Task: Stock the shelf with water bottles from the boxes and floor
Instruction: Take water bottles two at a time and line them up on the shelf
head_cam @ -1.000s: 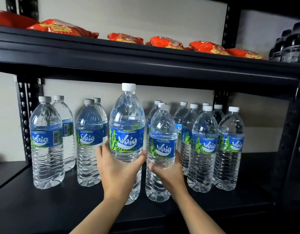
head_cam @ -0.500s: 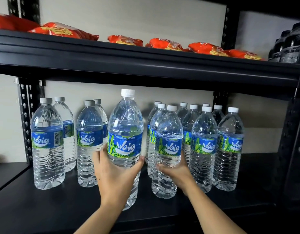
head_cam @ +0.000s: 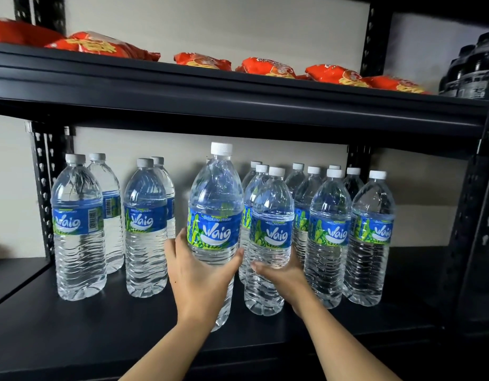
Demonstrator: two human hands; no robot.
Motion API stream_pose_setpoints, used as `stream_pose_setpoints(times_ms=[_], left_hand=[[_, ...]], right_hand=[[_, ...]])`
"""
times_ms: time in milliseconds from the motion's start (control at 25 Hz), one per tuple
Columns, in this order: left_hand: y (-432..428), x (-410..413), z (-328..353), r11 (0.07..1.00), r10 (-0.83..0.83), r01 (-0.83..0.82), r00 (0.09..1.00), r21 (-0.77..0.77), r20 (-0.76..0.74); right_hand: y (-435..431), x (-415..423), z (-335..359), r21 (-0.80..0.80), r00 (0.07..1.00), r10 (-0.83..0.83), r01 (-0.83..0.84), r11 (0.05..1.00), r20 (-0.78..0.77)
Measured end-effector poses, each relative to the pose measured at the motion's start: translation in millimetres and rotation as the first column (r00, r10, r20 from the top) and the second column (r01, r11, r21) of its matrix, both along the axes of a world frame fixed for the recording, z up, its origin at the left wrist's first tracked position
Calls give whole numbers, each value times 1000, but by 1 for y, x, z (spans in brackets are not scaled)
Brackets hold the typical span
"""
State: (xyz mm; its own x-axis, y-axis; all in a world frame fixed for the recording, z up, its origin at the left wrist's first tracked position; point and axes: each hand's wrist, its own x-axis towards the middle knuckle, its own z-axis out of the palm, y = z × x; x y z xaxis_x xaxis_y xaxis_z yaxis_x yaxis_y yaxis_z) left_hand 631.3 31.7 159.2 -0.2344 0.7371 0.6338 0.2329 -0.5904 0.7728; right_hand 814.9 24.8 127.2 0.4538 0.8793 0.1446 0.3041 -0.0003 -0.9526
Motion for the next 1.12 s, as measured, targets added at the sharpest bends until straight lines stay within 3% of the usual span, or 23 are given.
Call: stream_pose_setpoints(times_ms=[120, 240, 560, 880, 1120], left_hand=[[1, 1, -4, 1000, 1, -1, 1000, -2, 16], [5, 2, -8, 1000, 12, -12, 999, -7, 32], [27, 15, -3, 1000, -2, 2, 999, -1, 37], [41, 21, -26, 997, -23, 22, 1000, -69, -16], [50, 9, -38, 974, -183, 163, 975, -156, -122]], right_hand=[[3, 3, -7, -18, 999, -26, 27, 999, 29], [-1, 10, -24, -116, 978, 17, 7, 993, 207], [-22, 23, -41, -267, 756, 243, -94, 959, 607], [-10, 31, -54, -245, 751, 202, -56, 968, 628], [-12, 31, -58, -246, 750, 169, -8, 969, 640]])
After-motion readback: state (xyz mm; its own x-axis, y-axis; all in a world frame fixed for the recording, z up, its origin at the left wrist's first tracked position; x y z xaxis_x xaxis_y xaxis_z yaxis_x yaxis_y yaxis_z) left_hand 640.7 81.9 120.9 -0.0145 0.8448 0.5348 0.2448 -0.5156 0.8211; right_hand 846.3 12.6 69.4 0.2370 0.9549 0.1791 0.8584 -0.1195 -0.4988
